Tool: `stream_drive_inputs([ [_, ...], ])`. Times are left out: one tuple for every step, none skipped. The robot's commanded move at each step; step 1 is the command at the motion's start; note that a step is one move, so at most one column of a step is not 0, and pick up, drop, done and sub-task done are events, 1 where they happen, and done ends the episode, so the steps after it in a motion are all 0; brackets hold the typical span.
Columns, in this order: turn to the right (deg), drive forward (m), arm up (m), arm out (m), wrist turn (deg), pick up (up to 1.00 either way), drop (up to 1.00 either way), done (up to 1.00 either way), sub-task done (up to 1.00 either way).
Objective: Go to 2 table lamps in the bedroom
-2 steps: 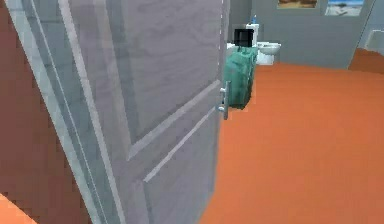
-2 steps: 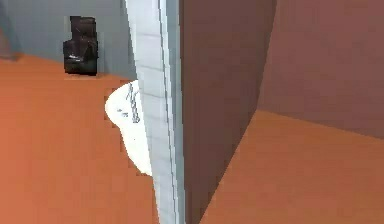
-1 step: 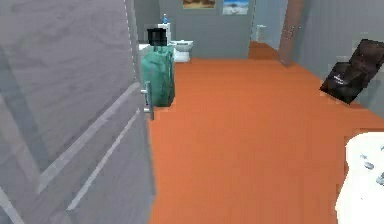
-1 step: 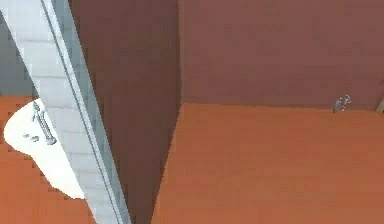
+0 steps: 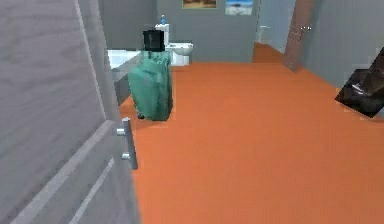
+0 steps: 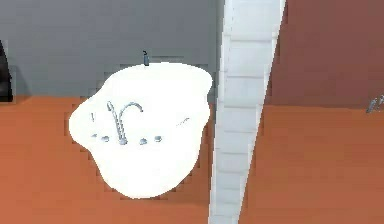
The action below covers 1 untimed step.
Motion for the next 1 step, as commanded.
stream_drive_inputs([
  [21.0, 0.0, 0.0, 0.0, 0.0, 0.0, 0.0, 0.0, 0.0],
])
